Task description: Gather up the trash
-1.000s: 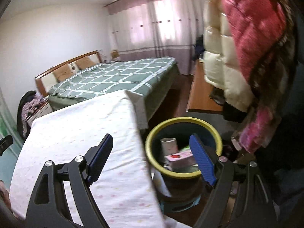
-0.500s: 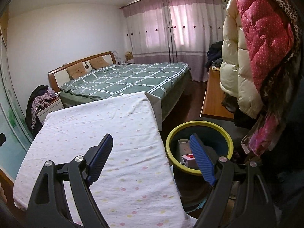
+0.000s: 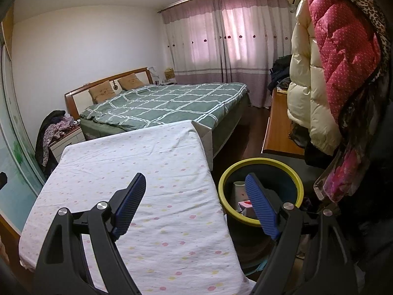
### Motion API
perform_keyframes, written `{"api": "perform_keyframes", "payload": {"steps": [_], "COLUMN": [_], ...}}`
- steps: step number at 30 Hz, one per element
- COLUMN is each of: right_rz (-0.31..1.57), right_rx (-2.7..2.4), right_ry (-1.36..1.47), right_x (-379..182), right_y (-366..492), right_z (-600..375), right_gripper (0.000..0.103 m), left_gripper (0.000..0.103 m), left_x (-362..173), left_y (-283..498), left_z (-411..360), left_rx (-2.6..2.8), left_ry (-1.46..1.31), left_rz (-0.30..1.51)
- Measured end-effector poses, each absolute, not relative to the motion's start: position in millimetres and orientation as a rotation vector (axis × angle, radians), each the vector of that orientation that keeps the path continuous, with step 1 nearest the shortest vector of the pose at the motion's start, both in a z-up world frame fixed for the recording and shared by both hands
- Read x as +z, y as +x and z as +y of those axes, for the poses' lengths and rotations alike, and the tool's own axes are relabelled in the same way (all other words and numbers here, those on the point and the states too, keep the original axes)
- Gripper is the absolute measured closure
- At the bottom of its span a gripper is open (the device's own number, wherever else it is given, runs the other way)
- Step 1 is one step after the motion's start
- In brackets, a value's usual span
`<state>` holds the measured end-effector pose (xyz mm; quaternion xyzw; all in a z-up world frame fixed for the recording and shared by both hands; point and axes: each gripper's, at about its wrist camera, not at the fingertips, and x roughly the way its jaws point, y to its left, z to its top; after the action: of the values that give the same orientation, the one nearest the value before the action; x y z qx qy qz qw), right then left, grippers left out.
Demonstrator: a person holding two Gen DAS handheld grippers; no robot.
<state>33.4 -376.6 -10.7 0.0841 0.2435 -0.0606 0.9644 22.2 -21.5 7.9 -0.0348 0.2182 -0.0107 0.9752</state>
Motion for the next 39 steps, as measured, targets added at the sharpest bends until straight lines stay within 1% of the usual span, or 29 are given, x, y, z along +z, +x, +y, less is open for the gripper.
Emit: {"api": "perform_keyframes", "payload": {"steps": [39], "right_rz": [0.514], "right_rx": [-0.104], "right_ry": [0.165], "right_x": [-16.1], "right_y": [40.7], "right_z": [-368.9], "right_gripper": [0.024], "left_gripper": [0.005], "left_x": [0.5], "left_y": [33.3], "left_z": [-28.6], "left_rx": [-0.024], "left_ry": [-0.066], "left_rz": [0.47]}}
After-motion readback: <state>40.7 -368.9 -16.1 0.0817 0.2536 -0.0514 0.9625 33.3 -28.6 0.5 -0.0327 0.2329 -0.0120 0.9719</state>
